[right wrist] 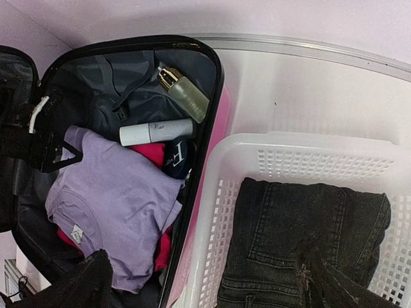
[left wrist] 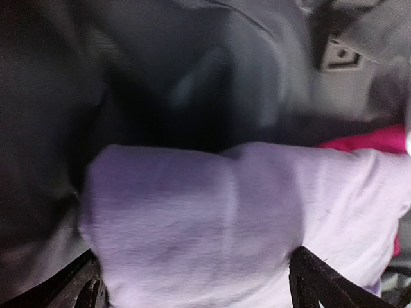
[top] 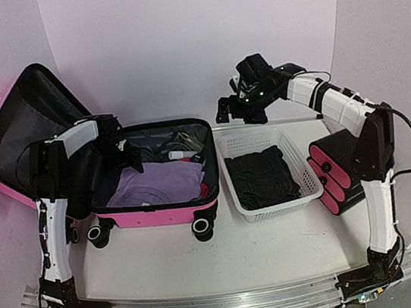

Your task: Open, take out, and arrange the luggage

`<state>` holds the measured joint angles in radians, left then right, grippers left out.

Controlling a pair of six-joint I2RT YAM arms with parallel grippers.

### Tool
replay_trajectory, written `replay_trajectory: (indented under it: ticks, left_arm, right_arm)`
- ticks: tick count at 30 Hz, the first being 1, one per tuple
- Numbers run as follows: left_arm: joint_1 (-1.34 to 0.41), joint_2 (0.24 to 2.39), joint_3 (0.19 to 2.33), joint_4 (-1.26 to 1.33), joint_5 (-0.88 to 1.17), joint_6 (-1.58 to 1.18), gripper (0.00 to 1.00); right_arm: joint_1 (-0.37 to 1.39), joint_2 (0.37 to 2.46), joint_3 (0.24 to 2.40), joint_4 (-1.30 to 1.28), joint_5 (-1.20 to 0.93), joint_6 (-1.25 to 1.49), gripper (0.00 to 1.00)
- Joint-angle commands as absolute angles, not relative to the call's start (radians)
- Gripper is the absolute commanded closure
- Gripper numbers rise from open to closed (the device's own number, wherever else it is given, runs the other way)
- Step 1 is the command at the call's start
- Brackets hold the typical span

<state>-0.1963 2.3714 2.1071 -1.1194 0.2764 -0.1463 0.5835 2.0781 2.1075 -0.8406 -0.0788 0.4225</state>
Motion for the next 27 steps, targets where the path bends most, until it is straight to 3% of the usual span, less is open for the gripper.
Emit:
replay_trajectory:
  ticks: [1, 3, 6, 15, 23, 27]
  left_arm:
    - [-0.193, 2.382, 2.159, -1.123, 0.411, -0.124, 0.01]
    - [-0.192, 2.380, 2.166, -1.118, 0.484, -0.130, 0.02]
    - [-0.192, 2.364, 2.170, -1.117, 0.518, -0.165, 0.11]
    - [-0.219, 2.257, 2.107, -1.084, 0.412, -0.206, 0.24]
    - [-0.228, 2.223, 2.068, -1.083, 0.348, -0.216, 0.25]
    - [-0.226, 2.214, 2.042, -1.086, 0.306, -0.203, 0.09]
  right_arm:
    - [0.579, 2.088, 2.160, -0.812, -0.103, 0.417, 0.02]
    - [0.576, 2.086, 2.159, -0.812, -0.105, 0.419, 0.02]
    - [0.573, 2.086, 2.155, -0.811, -0.110, 0.424, 0.02]
    - [0.573, 2.092, 2.151, -0.808, -0.124, 0.428, 0.02]
    - [0.572, 2.082, 2.132, -0.804, -0.131, 0.436, 0.02]
    - [0.572, 2.074, 2.124, -0.802, -0.123, 0.439, 0.02]
